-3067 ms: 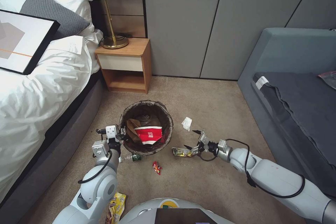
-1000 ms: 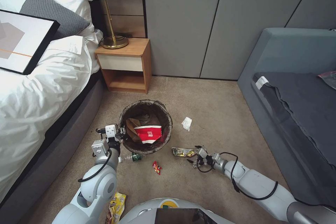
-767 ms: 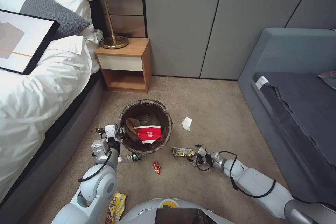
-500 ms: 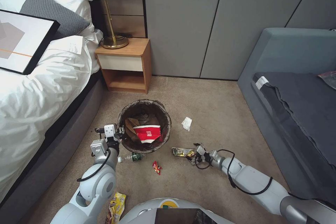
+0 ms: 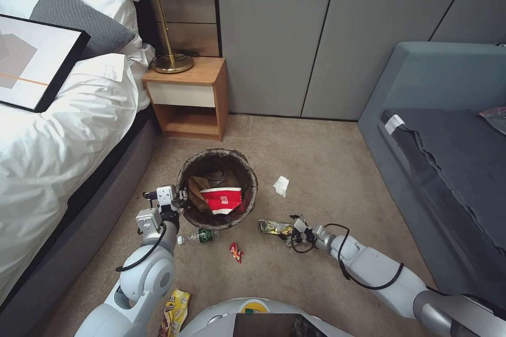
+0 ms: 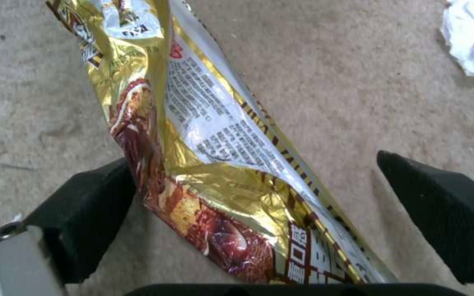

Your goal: Pick up the trash bin, then pick up the garbage from the floor and place it into the trash bin.

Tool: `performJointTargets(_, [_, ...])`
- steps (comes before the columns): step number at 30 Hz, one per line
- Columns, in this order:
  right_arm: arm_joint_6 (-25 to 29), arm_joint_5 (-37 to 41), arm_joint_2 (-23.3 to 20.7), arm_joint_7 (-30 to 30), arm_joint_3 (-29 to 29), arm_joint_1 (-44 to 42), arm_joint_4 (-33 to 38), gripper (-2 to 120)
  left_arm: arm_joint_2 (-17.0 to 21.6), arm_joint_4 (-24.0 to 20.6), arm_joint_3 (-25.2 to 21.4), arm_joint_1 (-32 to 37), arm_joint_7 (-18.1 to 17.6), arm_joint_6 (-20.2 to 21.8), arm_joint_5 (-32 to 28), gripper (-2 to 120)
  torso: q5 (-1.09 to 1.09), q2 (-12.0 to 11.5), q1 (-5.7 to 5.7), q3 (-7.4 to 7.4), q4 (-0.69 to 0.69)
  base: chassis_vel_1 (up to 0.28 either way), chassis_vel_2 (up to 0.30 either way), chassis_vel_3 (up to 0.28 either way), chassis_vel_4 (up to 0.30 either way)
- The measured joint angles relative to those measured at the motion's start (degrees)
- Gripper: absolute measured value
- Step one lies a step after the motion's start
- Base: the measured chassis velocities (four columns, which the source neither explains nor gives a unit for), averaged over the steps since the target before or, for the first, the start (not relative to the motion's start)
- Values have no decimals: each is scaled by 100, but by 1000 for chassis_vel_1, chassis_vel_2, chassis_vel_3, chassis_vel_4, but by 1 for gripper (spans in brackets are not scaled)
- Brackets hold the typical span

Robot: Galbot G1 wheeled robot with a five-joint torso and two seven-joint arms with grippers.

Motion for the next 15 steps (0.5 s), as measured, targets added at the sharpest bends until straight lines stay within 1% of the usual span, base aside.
performJointTargets(1, [0, -7, 17, 0, -3, 4, -12, 96, 2, 5, 1, -7, -1, 0, -3, 4, 0, 0, 0, 0, 0, 0, 0, 0, 0])
performJointTargets(2, [0, -7, 17, 0, -3, 4, -12, 96, 2, 5, 1, -7, -1, 0, -3, 4, 0, 0, 0, 0, 0, 0, 0, 0, 0])
performJointTargets(4, [2, -27, 55, 0, -6, 11, -35, 86, 3, 15, 5, -22, -4, 0, -7, 4, 0, 0, 0, 0, 0, 0, 0, 0, 0])
performJointTargets(5, [2, -27, 55, 0, -6, 11, -35, 86, 3, 15, 5, -22, -4, 0, -7, 4, 0, 0, 0, 0, 0, 0, 0, 0, 0])
performJointTargets(6, [6, -42, 83, 2, -8, 15, -46, 79, 5, 17, 8, -32, -7, 0, -14, 4, 0, 0, 0, 0, 0, 0, 0, 0, 0])
performJointTargets(8, [26, -58, 102, 4, -12, 28, -54, 70, 17, 24, 7, -40, -10, 0, -24, 4, 0, 0, 0, 0, 0, 0, 0, 0, 0])
performJointTargets(9, [26, -58, 102, 4, -12, 28, -54, 70, 17, 24, 7, -40, -10, 0, -24, 4, 0, 0, 0, 0, 0, 0, 0, 0, 0])
performJointTargets(11, [47, -71, 98, 3, -17, 38, -44, 61, 31, 32, 4, -46, -13, 0, -36, 4, 0, 0, 0, 0, 0, 0, 0, 0, 0])
performJointTargets(12, [47, -71, 98, 3, -17, 38, -44, 61, 31, 32, 4, -46, -13, 0, -36, 4, 0, 0, 0, 0, 0, 0, 0, 0, 0])
performJointTargets(15, [48, -75, 77, 17, -21, 56, -23, 47, 34, 46, 8, -65, -18, 0, -41, 4, 0, 0, 0, 0, 0, 0, 0, 0, 0])
